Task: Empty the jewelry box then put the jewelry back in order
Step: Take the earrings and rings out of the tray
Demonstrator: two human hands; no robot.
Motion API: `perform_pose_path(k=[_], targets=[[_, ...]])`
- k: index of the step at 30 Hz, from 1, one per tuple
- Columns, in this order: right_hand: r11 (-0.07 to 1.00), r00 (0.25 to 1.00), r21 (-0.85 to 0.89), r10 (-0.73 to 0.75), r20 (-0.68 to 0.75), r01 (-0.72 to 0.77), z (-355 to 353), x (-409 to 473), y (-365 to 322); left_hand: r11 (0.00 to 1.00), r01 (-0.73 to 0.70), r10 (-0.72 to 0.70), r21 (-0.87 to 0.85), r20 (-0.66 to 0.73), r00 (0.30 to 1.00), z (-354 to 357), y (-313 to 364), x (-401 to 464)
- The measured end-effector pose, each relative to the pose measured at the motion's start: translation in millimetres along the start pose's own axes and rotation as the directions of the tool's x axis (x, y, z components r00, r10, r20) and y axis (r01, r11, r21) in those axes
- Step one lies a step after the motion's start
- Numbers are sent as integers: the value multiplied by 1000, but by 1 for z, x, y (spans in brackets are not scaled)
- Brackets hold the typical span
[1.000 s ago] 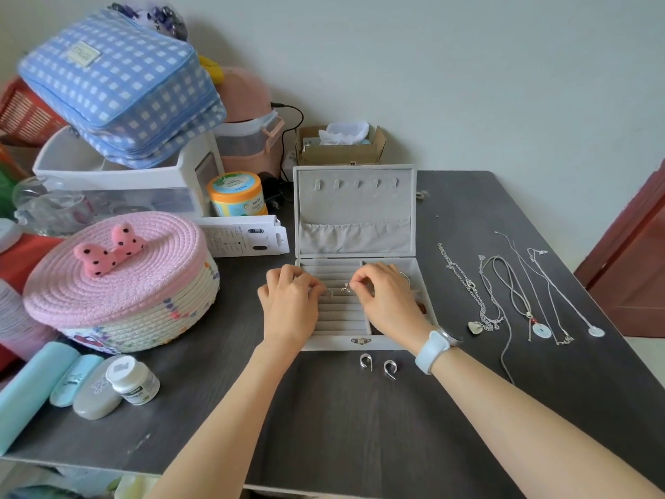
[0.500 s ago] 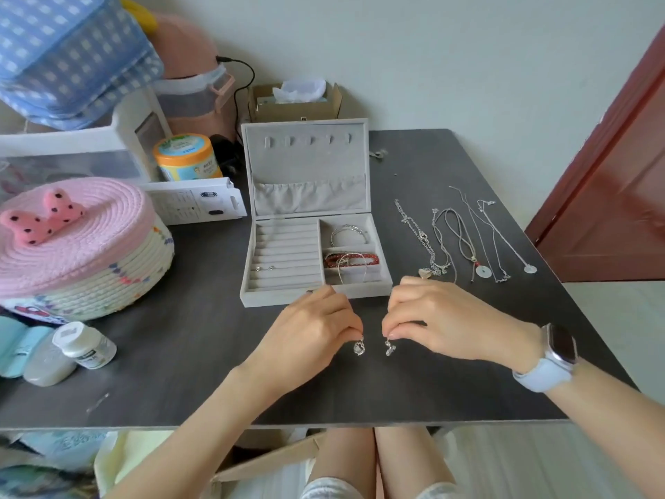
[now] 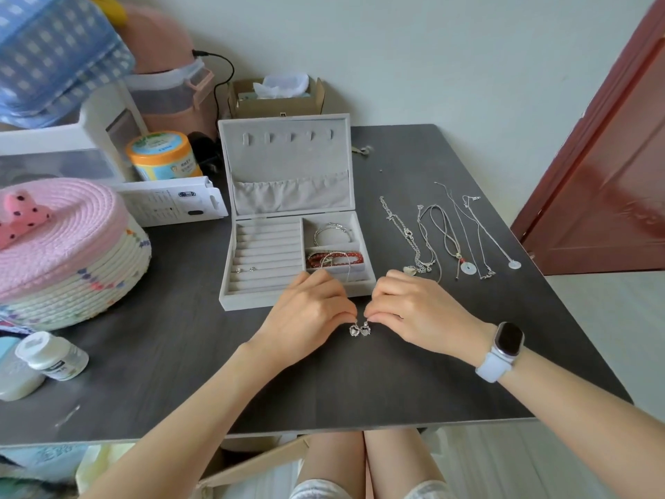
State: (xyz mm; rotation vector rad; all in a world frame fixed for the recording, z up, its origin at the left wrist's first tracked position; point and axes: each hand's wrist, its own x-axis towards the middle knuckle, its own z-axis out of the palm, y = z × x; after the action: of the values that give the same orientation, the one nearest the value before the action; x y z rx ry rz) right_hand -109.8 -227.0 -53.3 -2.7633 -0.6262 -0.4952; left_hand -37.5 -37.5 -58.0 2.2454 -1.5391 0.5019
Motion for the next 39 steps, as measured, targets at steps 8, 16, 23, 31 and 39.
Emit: perform_pose_path(k=[8, 16, 23, 31, 39], targets=[[989, 992, -146, -6, -128, -13, 13, 0, 6, 996, 50, -42, 69, -117, 992, 10, -6, -2], [991, 960, -78, 86, -268, -110, 5, 2, 2, 942, 335, -320, 4, -282, 904, -17, -13, -10], [966, 958, 141, 236, -160, -215, 11, 66, -24, 644, 765, -744, 18, -217, 632, -46, -55, -40], [948, 947, 119, 274, 168, -295, 46, 137, -52, 636, 772, -772, 4, -24, 636, -39, -71, -55], [965, 952, 82, 229, 202, -249, 55, 146, -58, 670, 742, -740, -21, -102, 665, -40, -76, -58]])
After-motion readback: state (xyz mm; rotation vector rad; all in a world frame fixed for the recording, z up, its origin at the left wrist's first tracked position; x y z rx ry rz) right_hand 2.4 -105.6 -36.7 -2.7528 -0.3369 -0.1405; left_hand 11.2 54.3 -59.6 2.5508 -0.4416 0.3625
